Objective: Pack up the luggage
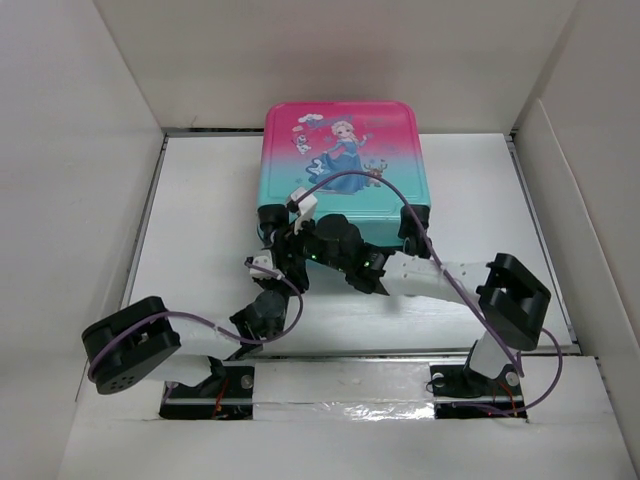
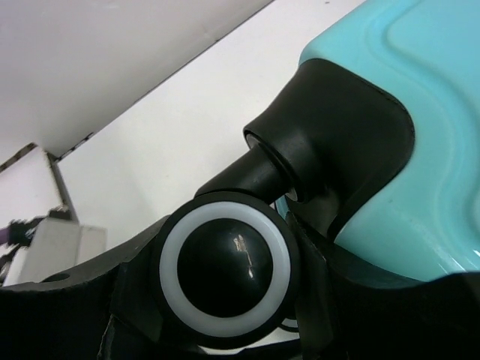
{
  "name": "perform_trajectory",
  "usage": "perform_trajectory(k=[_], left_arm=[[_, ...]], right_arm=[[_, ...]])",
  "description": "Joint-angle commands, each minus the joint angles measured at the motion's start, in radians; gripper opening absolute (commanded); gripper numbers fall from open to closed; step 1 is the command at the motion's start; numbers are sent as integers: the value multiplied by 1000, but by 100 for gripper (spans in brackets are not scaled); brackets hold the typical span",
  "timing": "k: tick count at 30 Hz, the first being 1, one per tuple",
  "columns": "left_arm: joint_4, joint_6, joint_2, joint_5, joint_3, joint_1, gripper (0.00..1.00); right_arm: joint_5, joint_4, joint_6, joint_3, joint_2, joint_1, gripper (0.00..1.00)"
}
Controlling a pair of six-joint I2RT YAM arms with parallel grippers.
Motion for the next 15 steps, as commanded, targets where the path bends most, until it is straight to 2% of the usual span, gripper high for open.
perform_trajectory(k=[1, 3, 5, 8, 9, 12, 14, 15], left_arm=[[97, 12, -56, 12, -38, 32, 45], [95, 18, -72, 23, -45, 90, 51], [91, 35, -95, 45, -44, 132, 52], [54, 35, -124, 60, -32, 175, 45], [55, 38, -128, 69, -41, 184, 37], [55, 26, -138, 117, -70, 184, 27], [55, 12, -142, 112, -88, 184, 28], [51, 10, -145, 103, -96, 184, 34]], right_arm=[[-196, 210, 63, 104, -26, 87, 0], [-207, 221, 66, 93, -28, 87, 0], [-197, 232, 65, 76, -43, 87, 0], [-177, 247, 65, 24, -91, 64, 0], [-179, 249, 68, 12, -104, 39, 0], [-219, 250, 77, -16, -132, -5, 0], [-277, 241, 80, -19, -135, -48, 0], [-282, 261, 89, -39, -140, -57, 0]])
